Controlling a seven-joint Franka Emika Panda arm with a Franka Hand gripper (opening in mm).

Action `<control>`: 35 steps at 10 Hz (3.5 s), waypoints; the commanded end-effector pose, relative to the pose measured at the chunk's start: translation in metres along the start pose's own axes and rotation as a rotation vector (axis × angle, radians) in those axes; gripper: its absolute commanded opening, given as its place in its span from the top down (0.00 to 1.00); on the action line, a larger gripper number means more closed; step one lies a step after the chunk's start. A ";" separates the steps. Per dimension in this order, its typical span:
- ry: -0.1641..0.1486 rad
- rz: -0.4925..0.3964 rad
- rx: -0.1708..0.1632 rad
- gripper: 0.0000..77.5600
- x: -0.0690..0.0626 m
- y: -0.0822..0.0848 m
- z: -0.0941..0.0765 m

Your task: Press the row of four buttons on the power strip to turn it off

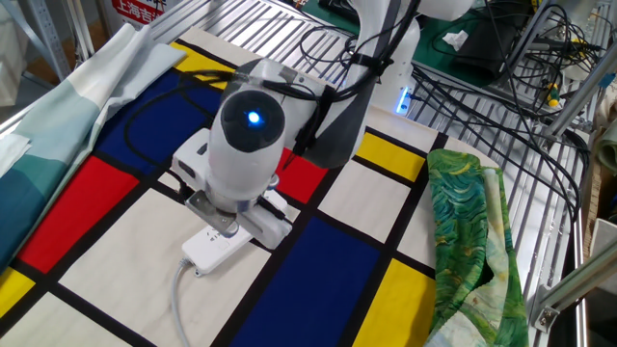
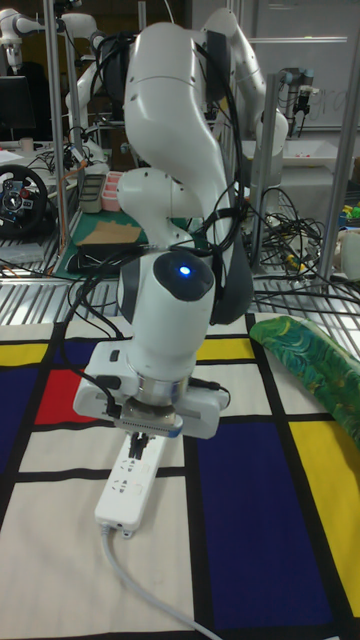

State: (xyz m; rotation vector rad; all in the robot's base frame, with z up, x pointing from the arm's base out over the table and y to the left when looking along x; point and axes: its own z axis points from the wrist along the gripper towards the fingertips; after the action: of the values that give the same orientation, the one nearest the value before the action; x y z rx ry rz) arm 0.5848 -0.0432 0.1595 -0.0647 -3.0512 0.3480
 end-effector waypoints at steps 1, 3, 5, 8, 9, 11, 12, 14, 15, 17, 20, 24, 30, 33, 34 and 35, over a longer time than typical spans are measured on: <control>0.040 0.071 0.102 1.00 0.000 0.013 0.016; 0.046 0.081 0.131 1.00 -0.002 0.017 0.022; 0.048 0.080 0.128 1.00 -0.003 0.015 0.025; 0.056 0.079 0.130 1.00 -0.001 0.013 0.030; 0.056 0.078 0.129 1.00 0.001 0.013 0.034; 0.055 0.075 0.128 1.00 0.002 0.012 0.039; 0.055 0.074 0.130 1.00 0.002 0.013 0.041; 0.053 0.070 0.130 1.00 0.001 0.014 0.044; 0.050 0.068 0.132 1.00 0.000 0.015 0.045; 0.042 0.066 0.132 1.00 -0.002 0.018 0.049; 0.028 0.064 0.136 1.00 -0.004 0.019 0.053; 0.008 0.060 0.133 1.00 -0.009 0.018 0.060; -0.005 0.065 0.142 1.00 -0.012 0.017 0.064; -0.004 0.071 0.140 1.00 -0.012 0.018 0.065; -0.003 0.074 0.140 1.00 -0.012 0.018 0.065; -0.001 0.075 0.140 1.00 -0.012 0.019 0.066</control>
State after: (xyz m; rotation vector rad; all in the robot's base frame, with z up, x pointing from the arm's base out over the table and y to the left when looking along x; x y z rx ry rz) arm 0.5916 -0.0406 0.0906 -0.1617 -3.0206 0.5657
